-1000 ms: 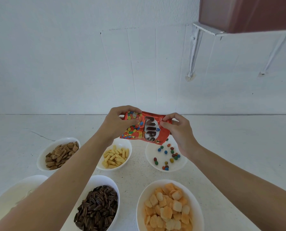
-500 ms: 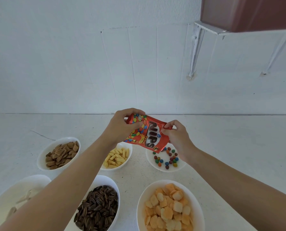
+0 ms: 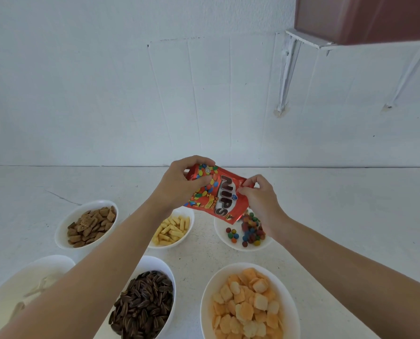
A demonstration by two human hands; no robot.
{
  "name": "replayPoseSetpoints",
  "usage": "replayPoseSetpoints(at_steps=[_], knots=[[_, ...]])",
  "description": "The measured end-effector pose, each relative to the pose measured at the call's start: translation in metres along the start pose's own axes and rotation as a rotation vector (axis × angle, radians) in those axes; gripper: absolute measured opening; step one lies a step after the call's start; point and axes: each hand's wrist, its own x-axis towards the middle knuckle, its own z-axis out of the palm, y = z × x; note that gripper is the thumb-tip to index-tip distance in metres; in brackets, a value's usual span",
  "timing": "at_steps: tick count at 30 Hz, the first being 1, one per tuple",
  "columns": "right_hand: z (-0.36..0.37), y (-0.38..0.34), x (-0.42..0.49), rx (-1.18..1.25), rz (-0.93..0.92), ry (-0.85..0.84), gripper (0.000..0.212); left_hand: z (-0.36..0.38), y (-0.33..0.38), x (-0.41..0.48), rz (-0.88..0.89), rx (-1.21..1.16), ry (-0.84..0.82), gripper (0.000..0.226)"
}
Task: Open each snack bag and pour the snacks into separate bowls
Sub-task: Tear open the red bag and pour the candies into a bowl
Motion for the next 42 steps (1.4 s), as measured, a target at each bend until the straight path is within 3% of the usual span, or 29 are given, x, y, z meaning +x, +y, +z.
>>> replayPoseSetpoints(at_steps=[4, 9, 13, 22, 32, 37, 42], knots=[[0.000, 0.007, -0.002, -0.048, 0.064, -0.021, 0.009, 0.003, 0.000, -0.005, -0.030, 0.010, -0.018, 0.021], [-0.003, -0.017, -0.009, 0.170, -0.126, -0.015, 0.010, -0.006, 0.024, -0.003, 0.080, -0.114, 0.065, 0.018], [-0.002, -0.029, -0.010, 0.208, -0.216, -0.007, 0.011, -0.014, 0.037, 0.001, 0.220, -0.031, 0.103, 0.019], [0.001, 0.001, -0.011, -0.009, 0.082, 0.012, 0.007, 0.002, 0.016, 0.001, 0.145, 0.119, -0.076, 0.022], [0.000, -0.025, -0.013, 0.154, -0.166, 0.061, 0.010, -0.011, 0.049, 0.009, 0.289, 0.148, 0.086, 0.021], [0.000, -0.016, -0.012, 0.149, -0.138, 0.091, 0.010, -0.009, 0.046, 0.008, 0.248, 0.177, -0.028, 0.031], [0.000, -0.001, -0.005, -0.015, -0.038, 0.094, 0.008, -0.004, 0.034, 0.005, 0.161, 0.193, -0.114, 0.043]])
